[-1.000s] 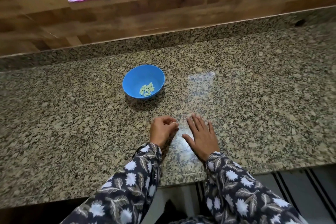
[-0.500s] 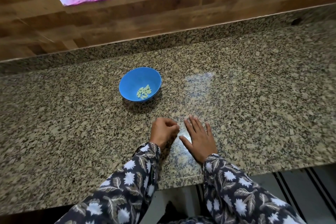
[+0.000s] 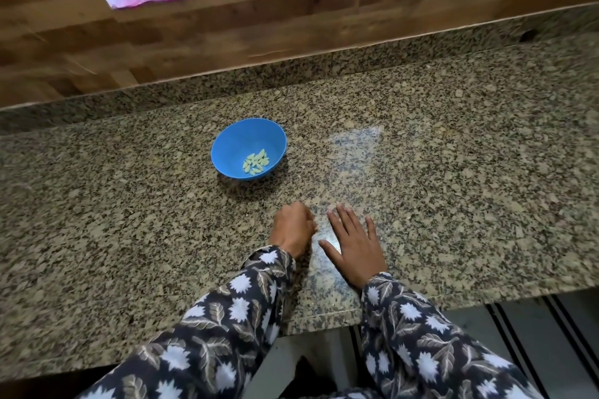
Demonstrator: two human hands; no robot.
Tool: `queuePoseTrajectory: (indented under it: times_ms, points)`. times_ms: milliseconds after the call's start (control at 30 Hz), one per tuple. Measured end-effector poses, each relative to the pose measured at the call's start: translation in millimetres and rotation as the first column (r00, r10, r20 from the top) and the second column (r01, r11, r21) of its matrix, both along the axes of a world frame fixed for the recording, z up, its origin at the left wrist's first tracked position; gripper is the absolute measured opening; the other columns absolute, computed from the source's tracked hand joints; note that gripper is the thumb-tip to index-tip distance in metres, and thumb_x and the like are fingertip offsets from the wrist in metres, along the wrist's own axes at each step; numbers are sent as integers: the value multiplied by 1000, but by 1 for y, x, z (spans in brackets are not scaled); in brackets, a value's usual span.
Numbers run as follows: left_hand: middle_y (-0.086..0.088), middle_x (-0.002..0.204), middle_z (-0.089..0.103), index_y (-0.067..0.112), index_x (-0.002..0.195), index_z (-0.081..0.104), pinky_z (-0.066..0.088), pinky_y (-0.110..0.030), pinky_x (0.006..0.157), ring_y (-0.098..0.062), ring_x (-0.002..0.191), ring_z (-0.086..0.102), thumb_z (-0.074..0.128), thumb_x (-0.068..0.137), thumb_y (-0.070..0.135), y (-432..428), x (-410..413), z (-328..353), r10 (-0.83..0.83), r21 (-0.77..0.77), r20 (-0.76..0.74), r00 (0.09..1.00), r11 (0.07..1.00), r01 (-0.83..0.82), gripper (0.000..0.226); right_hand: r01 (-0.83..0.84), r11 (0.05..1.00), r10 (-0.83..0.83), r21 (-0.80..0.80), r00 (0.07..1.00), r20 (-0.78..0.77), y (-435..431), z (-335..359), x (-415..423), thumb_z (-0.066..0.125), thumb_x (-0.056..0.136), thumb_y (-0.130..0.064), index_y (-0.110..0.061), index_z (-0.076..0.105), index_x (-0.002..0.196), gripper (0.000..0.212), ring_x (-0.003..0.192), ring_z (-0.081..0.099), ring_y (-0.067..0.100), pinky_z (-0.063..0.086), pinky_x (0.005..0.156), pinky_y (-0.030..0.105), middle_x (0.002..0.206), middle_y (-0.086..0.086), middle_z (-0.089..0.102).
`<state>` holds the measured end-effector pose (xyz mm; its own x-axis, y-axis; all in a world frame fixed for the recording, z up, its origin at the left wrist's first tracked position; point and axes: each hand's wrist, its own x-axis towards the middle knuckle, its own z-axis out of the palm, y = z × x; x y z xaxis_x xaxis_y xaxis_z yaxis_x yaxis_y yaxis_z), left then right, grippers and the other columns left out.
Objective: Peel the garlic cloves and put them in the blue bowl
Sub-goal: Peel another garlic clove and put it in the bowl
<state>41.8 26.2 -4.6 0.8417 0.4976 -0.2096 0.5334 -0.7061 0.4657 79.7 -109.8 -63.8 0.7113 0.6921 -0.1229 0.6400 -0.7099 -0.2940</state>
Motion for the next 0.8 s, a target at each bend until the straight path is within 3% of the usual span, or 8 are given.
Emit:
queuePoseTrajectory:
  times_ms: [100, 200, 300, 367, 433, 533, 667, 800]
  points:
    - [-10, 95, 66, 4, 101, 63, 54, -28, 77, -20, 83, 63, 53, 94, 8, -1, -12, -6, -216, 250, -17, 976, 944, 213, 13, -4, 1000, 3, 11, 1000, 4, -1, -1, 1, -18, 75, -69, -29, -15, 143, 79, 140, -15, 7, -17, 110, 37, 151, -9, -19]
    - [-13, 98, 62, 2, 101, 59, 53, -34, 80, -25, 87, 61, 54, 92, 5, -11, -19, -11, -344, 284, -39, 938, 896, 340, 11, -4, 1000, 4, -4, 1000, -16, 0, 0, 0, -5, 82, -65, -29, -14, 143, 71, 138, -16, 5, -14, 113, 38, 150, -9, -19]
    - [-5, 84, 66, 3, 92, 66, 53, -23, 68, -13, 75, 64, 61, 89, 9, 5, -10, -3, -58, -69, 26, 998, 996, 60, 9, 16, 996, -5, 91, 993, -119, 0, 9, 2, 17, 93, -56, -30, 2, 146, 61, 134, -13, -1, -13, 112, 35, 149, -14, -10]
    - [-7, 76, 67, -4, 93, 68, 48, -14, 53, -6, 58, 63, 64, 85, 5, 16, -9, 7, 128, -551, 23, 991, 829, -94, 13, 78, 960, 1, 268, 959, -284, 1, 20, 4, 32, 97, -42, -29, 24, 143, 49, 134, 9, -1, 3, 115, 34, 146, -17, 12]
    - [-18, 83, 69, -10, 98, 66, 51, -14, 54, -11, 62, 66, 63, 83, -2, 20, -16, 13, 179, -752, 51, 983, 655, -81, 17, 145, 899, 52, 413, 902, -429, 3, 30, 7, 46, 95, -31, -27, 50, 130, 36, 115, 45, 3, 36, 104, 33, 132, -10, 49]
    - [-18, 86, 70, -12, 99, 66, 54, -18, 60, -17, 67, 67, 64, 80, -7, 21, -23, 18, 155, -786, 118, 981, 618, -3, 20, 149, 897, 66, 417, 887, -457, 7, 40, 11, 58, 89, -27, -27, 67, 110, 23, 86, 62, 10, 51, 81, 32, 101, -3, 70]
    - [-11, 74, 69, -8, 93, 67, 53, -18, 57, -12, 59, 63, 65, 80, -4, 28, -24, 22, 92, -737, 171, 981, 673, 65, 13, 186, 881, 54, 435, 874, -483, 11, 48, 18, 61, 86, -23, -20, 67, 110, 24, 84, 64, 12, 53, 80, 34, 100, 0, 71]
    - [-6, 73, 72, 9, 85, 73, 55, -35, 64, -15, 61, 62, 70, 80, 6, 32, -25, 17, 34, -642, 265, 964, 751, 150, 7, 165, 869, 160, 467, 798, -581, 14, 52, 25, 62, 85, -16, -14, 71, 97, 15, 57, 55, 15, 49, 59, 36, 86, 14, 71]
